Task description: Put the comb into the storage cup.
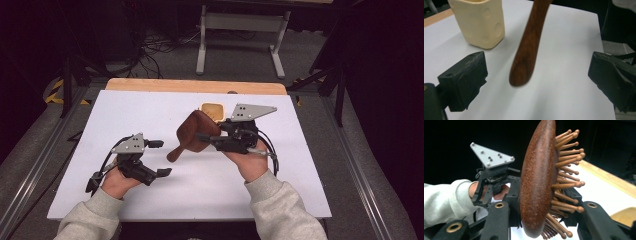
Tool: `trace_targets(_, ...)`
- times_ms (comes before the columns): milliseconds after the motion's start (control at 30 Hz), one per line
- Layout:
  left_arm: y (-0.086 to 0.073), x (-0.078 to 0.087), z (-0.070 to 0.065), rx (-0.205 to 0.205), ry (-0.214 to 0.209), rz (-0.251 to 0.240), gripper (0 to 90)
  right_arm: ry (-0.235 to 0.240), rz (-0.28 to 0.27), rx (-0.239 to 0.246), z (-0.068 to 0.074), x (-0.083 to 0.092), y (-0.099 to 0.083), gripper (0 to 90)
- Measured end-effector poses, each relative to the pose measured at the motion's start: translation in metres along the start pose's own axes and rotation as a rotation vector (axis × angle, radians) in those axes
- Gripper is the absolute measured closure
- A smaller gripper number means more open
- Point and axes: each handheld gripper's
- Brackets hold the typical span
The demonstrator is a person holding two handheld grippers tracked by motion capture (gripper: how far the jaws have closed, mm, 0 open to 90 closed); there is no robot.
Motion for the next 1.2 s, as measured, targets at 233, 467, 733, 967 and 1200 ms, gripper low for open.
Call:
trace_targets(233,-0.003,0.008,0.004,0.015,0.024,-0.008,1.0,-0.019,-0.002,0.014,-0.005,0.009,0.02,59.8)
trace_targets(467,-0.005,0.017,0.01,0.03,0.061,-0.038,0.9,-0.051,0.008,0.042,-0.01,0.015,0.04,59.7)
trace_targets(733,-0.008,0.023,0.016,0.05,0.083,-0.056,0.7,-0.083,0.01,0.059,-0.015,0.019,0.056,59.7)
trace_targets(967,-0.009,0.028,0.018,0.059,0.098,-0.078,0.7,-0.117,0.007,0.062,-0.022,0.024,0.067,59.6)
trace_targets(1200,-0.009,0.03,0.019,0.073,0.099,-0.091,0.7,-0.162,0.016,0.072,-0.03,0.028,0.074,59.5)
Point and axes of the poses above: each handheld gripper's, and its own axes: x roughly backward along the jaws, y roughly out of its top, z roughly to its left, and after that the axes turned 4 degrees about -z, right-handed
